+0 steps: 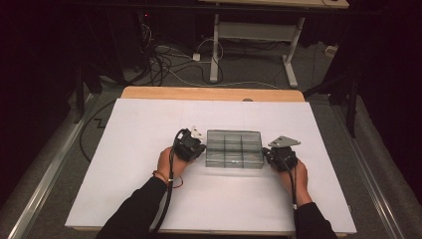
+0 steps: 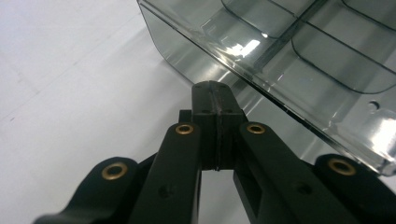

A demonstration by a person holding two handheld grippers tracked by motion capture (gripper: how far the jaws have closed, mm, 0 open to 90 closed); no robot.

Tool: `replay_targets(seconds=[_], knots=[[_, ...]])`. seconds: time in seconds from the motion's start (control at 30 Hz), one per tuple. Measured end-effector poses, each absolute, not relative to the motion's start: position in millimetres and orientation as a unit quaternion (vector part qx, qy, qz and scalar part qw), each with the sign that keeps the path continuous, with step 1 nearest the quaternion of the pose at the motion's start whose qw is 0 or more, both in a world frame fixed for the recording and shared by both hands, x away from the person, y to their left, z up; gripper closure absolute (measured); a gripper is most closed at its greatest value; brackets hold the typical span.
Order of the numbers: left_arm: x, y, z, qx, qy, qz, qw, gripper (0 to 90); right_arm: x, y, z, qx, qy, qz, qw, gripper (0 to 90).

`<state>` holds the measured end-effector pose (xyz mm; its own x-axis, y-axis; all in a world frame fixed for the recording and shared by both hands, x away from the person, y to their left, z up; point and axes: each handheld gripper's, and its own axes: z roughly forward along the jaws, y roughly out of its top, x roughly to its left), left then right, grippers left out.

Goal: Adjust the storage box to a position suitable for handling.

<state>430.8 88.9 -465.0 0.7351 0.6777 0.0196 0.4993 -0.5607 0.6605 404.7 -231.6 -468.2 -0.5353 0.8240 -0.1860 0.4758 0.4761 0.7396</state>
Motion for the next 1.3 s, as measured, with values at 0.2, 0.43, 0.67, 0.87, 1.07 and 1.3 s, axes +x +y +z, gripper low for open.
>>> replay_targets(seconds=[0.2, 0.43, 0.67, 0.87, 1.07, 1.3], knots=[[429.2, 102.1, -466.2, 0.87, 0.346, 0.147, 0.32, 88.0, 408.8, -212.7, -469.7, 0.393, 0.817, 0.325, 0.27, 90.0], [428.1, 122.3, -468.4, 0.859, 0.368, 0.151, 0.323, 88.0, 411.3, -194.5, -470.5, 0.384, 0.821, 0.324, 0.271, 90.0], [425.3, 131.0, -469.5, 0.855, 0.375, 0.154, 0.325, 88.0, 413.2, -182.1, -472.0, 0.371, 0.828, 0.314, 0.28, 90.0], [422.0, 138.0, -471.9, 0.849, 0.381, 0.154, 0.333, 88.0, 412.5, -176.9, -472.4, 0.369, 0.829, 0.317, 0.277, 90.0], [421.4, 141.2, -474.9, 0.845, 0.386, 0.15, 0.339, 88.0, 413.7, -173.4, -472.9, 0.363, 0.83, 0.316, 0.281, 90.0], [421.2, 141.5, -475.3, 0.845, 0.379, 0.16, 0.342, 88.0, 414.2, -171.8, -473.9, 0.356, 0.835, 0.305, 0.286, 90.0]])
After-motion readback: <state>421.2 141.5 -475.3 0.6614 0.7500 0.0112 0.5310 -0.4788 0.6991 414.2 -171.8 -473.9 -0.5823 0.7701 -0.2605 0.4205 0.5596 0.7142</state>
